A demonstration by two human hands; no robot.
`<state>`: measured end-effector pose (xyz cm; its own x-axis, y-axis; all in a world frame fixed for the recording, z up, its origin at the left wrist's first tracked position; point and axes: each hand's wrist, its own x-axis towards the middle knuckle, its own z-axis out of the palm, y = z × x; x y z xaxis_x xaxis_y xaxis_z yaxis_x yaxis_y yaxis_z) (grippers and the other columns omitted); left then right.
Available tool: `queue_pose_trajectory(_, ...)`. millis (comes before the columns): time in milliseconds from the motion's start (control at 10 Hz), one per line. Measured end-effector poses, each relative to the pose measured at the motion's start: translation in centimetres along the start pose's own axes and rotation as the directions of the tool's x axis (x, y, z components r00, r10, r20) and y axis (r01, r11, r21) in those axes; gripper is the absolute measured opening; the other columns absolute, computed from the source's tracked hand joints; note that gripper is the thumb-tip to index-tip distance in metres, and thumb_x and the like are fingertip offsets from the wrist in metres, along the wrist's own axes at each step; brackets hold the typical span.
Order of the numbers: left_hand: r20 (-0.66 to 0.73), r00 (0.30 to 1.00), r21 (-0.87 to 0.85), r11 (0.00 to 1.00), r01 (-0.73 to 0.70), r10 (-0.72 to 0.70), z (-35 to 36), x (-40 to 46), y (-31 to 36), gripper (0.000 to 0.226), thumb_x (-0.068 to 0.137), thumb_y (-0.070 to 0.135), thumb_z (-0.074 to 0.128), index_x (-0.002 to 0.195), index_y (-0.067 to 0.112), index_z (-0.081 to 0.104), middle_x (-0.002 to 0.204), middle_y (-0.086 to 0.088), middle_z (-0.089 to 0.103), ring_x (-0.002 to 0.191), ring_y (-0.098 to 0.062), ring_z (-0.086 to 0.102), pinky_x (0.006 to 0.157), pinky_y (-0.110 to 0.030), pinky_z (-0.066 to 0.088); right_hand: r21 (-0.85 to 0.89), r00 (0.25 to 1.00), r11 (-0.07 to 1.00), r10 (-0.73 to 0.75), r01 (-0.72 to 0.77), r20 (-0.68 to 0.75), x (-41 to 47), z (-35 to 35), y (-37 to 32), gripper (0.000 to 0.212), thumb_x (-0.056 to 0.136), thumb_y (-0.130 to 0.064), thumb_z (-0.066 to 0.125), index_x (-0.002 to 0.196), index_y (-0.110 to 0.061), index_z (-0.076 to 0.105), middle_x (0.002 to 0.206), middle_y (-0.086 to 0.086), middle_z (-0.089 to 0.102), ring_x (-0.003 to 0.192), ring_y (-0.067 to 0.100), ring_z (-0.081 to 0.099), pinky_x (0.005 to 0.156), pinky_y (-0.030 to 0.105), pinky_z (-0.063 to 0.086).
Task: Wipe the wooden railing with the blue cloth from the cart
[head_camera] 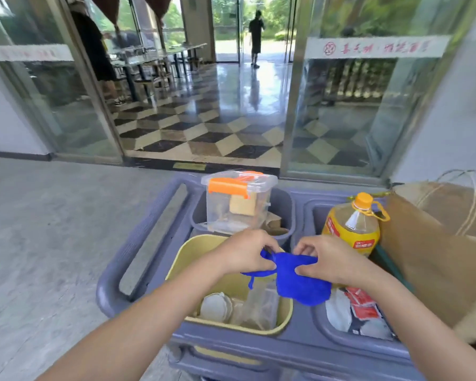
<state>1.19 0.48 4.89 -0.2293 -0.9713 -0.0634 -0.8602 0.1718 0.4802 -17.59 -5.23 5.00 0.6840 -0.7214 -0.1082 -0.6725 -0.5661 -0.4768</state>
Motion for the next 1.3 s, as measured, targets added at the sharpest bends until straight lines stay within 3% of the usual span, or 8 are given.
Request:
queue_pose_trajectory(200,0.104,0.968,-0.048,0.973,-0.225,0.228,0.4,2.0,-0.3,0.02,0.074,0.016,0.064,0.094,0.016,0.069,0.093,-0.002,0.07,0.078,-0.008,0.051,0.071,-0.025,0.042,0.108,0.959,0.966,0.248,-0.235,-0.135,-3.5,1.2,-0.4,0.021,0.068,-0.028,0.073,0.085,-0.024,0.063,0.085,-0.007,0.067,0.082,0.006,0.06,0.074,0.028,0.053)
queue_pose_trajectory(300,0.182,0.931,-0.038,0.948,-0.315,0.317,1.4,2.8,0.7,0.019,0.075,0.018,0.064,0.093,0.017,0.068,0.091,0.0,0.068,0.078,-0.007,0.05,0.072,-0.026,0.042,0.144,0.926,0.939,0.335,-0.313,-0.176,-5.8,2.1,0.2,0.022,0.068,-0.029,0.074,0.086,-0.024,0.063,0.08,-0.012,0.062,0.076,-0.001,0.056,0.064,0.011,0.044)
queue_pose_trajectory(400,0.22,0.911,-0.017,0.935,-0.354,0.349,2.9,3.3,1.4,0.021,0.075,0.02,0.063,0.095,0.02,0.067,0.085,0.006,0.057,0.078,-0.008,0.049,0.069,-0.025,0.04,0.167,0.897,0.915,0.397,-0.368,-0.197,-7.2,3.1,0.9,0.022,0.067,-0.029,0.073,0.087,-0.025,0.064,0.084,-0.009,0.065,0.081,0.003,0.058,0.071,0.017,0.048)
queue_pose_trajectory(700,0.253,0.913,0.007,0.943,-0.334,0.321,8.2,2.3,1.2,0.027,0.075,0.02,0.064,0.102,0.017,0.065,0.102,-0.005,0.061,0.092,-0.018,0.055,0.082,-0.038,0.049,0.093,0.844,0.869,0.495,-0.487,-0.206,-9.4,8.6,1.7,0.029,0.075,-0.026,0.064,0.102,-0.017,0.059,0.108,0.003,0.064,0.1,0.022,0.057,0.082,0.034,0.048)
queue_pose_trajectory(900,0.277,0.894,0.072,0.921,-0.383,0.351,8.9,1.9,0.6,0.033,0.075,0.025,0.065,0.108,0.02,0.062,0.107,-0.004,0.058,0.099,-0.018,0.051,0.077,-0.027,0.04,-0.005,0.839,0.858,0.5,-0.513,-0.216,-9.4,9.9,1.2,0.033,0.077,-0.031,0.061,0.108,-0.02,0.054,0.108,0.003,0.059,0.098,0.022,0.054,0.077,0.034,0.047)
queue_pose_trajectory(1000,0.286,0.894,0.106,0.916,-0.386,0.344,9.1,1.9,0.5,0.038,0.076,0.027,0.065,0.112,0.02,0.058,0.111,-0.005,0.055,0.105,-0.019,0.047,0.082,-0.031,0.042,-0.036,0.836,0.853,0.501,-0.52,-0.223,-9.1,10.1,0.8,0.035,0.078,-0.029,0.06,0.109,-0.017,0.054,0.11,0.005,0.058,0.1,0.023,0.053,0.077,0.033,0.046)
queue_pose_trajectory(1200,0.499,0.813,0.176,0.883,-0.435,0.301,6.7,3.0,2.4,0.042,0.077,0.031,0.065,0.116,0.018,0.056,0.111,-0.006,0.058,0.099,-0.021,0.054,0.08,-0.035,0.049,-0.049,0.861,0.859,0.509,-0.509,-0.012,-8.6,6.7,0.0,0.038,0.077,-0.026,0.063,0.112,-0.012,0.056,0.114,0.009,0.061,0.103,0.026,0.054,0.082,0.036,0.047)
queue_pose_trajectory(1300,0.608,0.746,0.166,0.876,-0.453,0.27,4.2,4.7,4.2,0.043,0.08,0.028,0.065,0.119,0.013,0.056,0.116,-0.008,0.063,0.101,-0.022,0.058,0.085,-0.037,0.052,-0.042,0.872,0.871,0.489,-0.489,-0.014,-7.9,3.5,-0.3,0.034,0.077,-0.025,0.064,0.104,-0.003,0.061,0.108,0.016,0.065,0.099,0.03,0.059,0.08,0.035,0.048)
